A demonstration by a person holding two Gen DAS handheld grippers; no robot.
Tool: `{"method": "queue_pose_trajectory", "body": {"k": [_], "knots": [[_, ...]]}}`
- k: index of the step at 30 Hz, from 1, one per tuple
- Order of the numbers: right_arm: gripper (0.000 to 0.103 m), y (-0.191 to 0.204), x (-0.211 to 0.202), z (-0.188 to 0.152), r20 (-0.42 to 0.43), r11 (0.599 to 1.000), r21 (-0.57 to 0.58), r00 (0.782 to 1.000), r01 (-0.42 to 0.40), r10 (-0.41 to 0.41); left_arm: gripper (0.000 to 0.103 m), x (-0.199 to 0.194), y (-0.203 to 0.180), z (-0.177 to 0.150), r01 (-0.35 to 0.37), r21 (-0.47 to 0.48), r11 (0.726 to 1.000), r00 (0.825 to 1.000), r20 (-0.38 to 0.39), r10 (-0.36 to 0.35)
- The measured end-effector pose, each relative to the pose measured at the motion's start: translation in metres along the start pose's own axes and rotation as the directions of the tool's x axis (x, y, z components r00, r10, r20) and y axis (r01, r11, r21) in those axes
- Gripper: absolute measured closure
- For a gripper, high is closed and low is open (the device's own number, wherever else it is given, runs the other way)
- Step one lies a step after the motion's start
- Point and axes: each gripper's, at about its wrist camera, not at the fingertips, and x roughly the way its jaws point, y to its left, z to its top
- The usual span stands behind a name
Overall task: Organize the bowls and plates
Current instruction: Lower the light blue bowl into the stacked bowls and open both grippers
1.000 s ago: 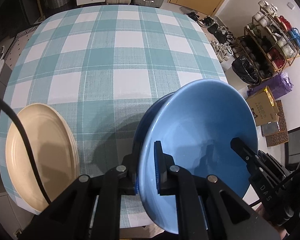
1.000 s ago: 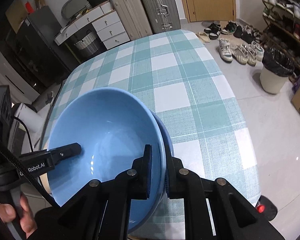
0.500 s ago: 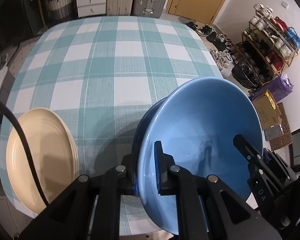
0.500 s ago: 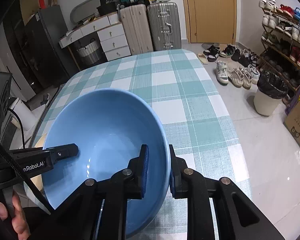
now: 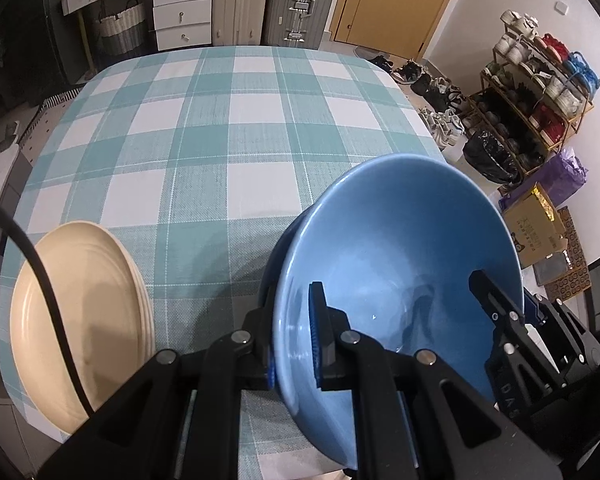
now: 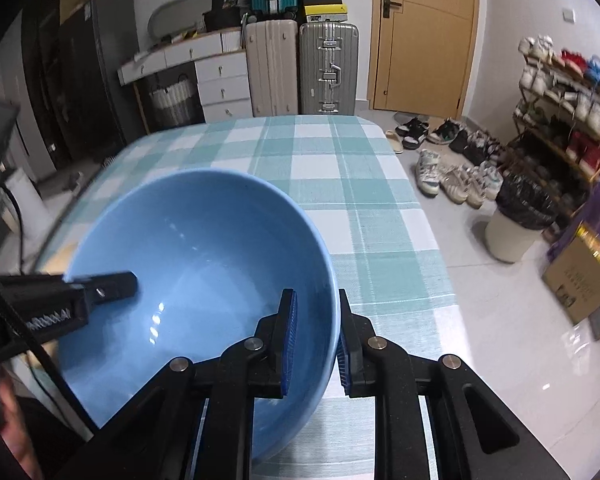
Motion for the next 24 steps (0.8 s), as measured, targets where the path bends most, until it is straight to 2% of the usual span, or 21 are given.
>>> {"method": "queue_pose_trajectory", "body": {"k": [2,8,24], "knots": [[0.085,0.003,0.003,-0.003,-0.002,0.999,-0.032,1.000,0.028,-0.028,0.094,0.000,-0.001,0.000,-0.003,0.002,1.000,1.000,0.002,0.003],[0.085,0.004,0.007,-0.007,-0.002,0.997,-0.061,0.999,0.046,-0.046,0.092,0.000,-0.005,0.000,-0.027,0.018,0.999,1.000,-0.001,0.027],[0.082,0.007,0.006,-0.013,-0.001,0.997,-0.066,0.999,0.033,-0.033,0.089,-0.002,-0.009,-0.003,-0.081,0.054,0.995,0.996,-0.042,0.084]]}}
